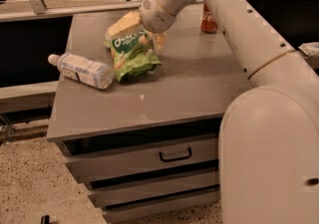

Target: Move green rice chip bag near blue plastic bottle

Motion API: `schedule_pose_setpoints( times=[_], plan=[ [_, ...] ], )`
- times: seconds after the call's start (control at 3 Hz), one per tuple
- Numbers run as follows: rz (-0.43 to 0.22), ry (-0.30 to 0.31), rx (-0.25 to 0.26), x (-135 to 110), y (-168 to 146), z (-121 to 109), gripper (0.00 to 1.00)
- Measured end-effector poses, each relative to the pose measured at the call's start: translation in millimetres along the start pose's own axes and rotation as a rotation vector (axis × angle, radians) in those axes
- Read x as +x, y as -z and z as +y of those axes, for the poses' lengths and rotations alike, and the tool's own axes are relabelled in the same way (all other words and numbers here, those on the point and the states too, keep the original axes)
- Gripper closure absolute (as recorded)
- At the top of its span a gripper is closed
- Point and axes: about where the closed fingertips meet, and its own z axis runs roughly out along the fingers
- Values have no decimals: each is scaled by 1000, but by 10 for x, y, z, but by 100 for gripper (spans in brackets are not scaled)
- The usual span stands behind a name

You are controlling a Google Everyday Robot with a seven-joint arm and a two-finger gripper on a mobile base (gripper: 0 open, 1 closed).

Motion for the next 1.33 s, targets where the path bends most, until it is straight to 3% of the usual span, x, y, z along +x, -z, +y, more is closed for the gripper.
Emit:
schedule_pose_setpoints(
  times=[0.67, 1.0, 1.33],
  plan=[
    [31, -9, -40, 47, 132, -45, 0],
    [92, -69, -88, 34, 422, 9, 0],
    [199, -211, -104, 42, 729, 131, 0]
  ],
)
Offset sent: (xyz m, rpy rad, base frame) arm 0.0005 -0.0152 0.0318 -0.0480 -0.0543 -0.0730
